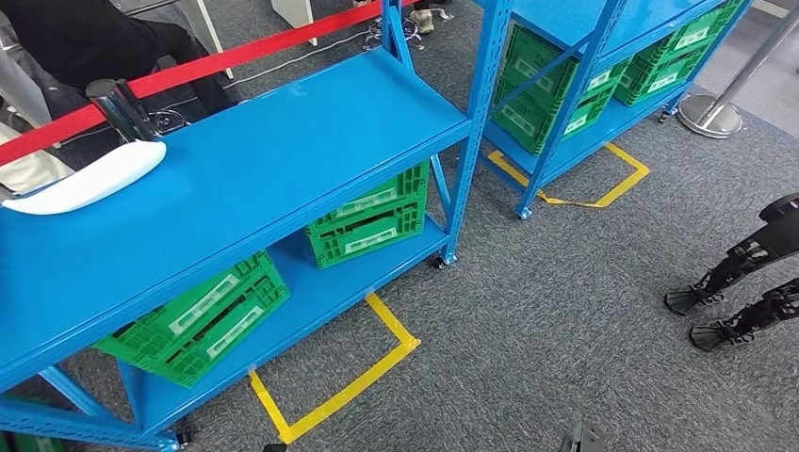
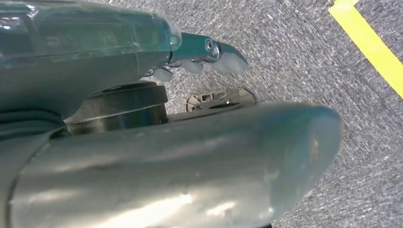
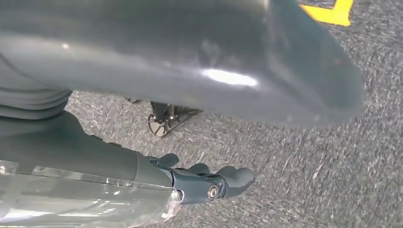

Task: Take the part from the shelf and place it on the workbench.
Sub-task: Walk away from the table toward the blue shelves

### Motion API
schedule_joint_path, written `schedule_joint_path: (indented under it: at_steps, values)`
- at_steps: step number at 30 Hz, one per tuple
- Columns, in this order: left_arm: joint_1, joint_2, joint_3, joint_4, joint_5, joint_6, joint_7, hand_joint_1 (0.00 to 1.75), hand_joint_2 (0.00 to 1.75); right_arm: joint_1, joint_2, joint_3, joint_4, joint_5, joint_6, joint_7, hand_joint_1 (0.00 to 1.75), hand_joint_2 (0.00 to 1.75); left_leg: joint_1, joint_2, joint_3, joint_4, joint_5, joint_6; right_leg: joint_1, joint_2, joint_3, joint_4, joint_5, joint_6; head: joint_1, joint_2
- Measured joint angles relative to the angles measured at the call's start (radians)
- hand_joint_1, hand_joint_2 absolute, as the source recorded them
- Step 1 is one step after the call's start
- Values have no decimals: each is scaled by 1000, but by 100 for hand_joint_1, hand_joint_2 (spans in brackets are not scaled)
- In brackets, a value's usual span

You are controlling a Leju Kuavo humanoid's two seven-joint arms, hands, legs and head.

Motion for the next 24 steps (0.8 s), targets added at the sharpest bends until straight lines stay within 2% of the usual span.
schedule_joint_path:
  at_steps: [6,9,10,12,14,15,16,17,18,19,20,21,22,24]
  values:
    - [1,4,0,0,0,3,16,0,0,10,5,23,0,1,6,1,0,0,-6,-7,-2,3,-1,0,-6,-6,1,0,2,2,-20,0]
    - [0,6,0,0,0,3,19,0,0,10,8,32,0,0,7,1,0,0,-6,-7,1,-10,10,5,-8,-6,5,-6,5,13,-25,0]
    - [0,6,0,0,0,3,20,0,0,11,8,33,0,0,7,1,0,0,-3,-6,6,-20,17,8,-8,-3,2,4,-4,17,-24,0]
    - [-1,5,0,0,0,3,21,0,0,13,8,35,0,-1,7,0,0,0,3,-7,15,-34,26,13,-10,4,-34,85,-50,23,-17,0]
    - [0,5,0,0,0,3,21,0,0,16,9,37,0,-1,7,0,0,0,4,-11,17,-35,26,16,-11,8,-96,216,-103,30,-9,0]
    - [1,5,0,0,0,3,22,0,0,17,9,39,0,-1,7,0,0,0,4,-15,19,-35,24,15,-11,8,-117,256,-109,33,-7,0]
    - [1,5,0,0,0,3,23,0,0,18,9,40,0,-1,7,0,0,0,4,-21,23,-35,22,13,-12,9,-122,261,-96,35,-5,0]
    - [2,5,0,0,0,3,24,0,0,18,9,41,0,-1,7,0,0,0,5,-28,27,-34,19,10,-13,10,-107,225,-64,35,-2,0]
    - [2,5,0,0,0,3,25,0,0,18,9,41,0,-1,7,0,0,0,6,-36,33,-33,15,6,-15,15,-78,159,-23,35,0,0]
    - [2,5,0,0,-1,3,26,0,0,18,9,41,0,-1,7,0,0,0,6,-42,37,-32,10,0,-17,26,-46,96,6,33,3,0]
    - [1,5,0,1,-1,3,26,0,0,18,9,42,0,-1,7,1,0,0,5,-50,37,-29,5,-6,-18,36,-19,40,21,28,5,0]
    - [0,5,0,1,-2,3,26,0,0,18,9,43,0,-1,7,1,0,0,5,-56,35,-26,2,-13,-18,45,-4,10,22,21,6,0]
    - [-1,6,0,1,-3,3,25,0,0,17,10,45,0,-1,6,1,0,0,5,-62,31,-25,1,-19,-16,48,1,3,11,13,6,0]
    - [0,6,0,1,-3,4,24,0,0,15,10,49,0,-2,5,1,0,0,8,-65,27,-23,-4,-30,-15,39,2,0,5,-3,4,0]
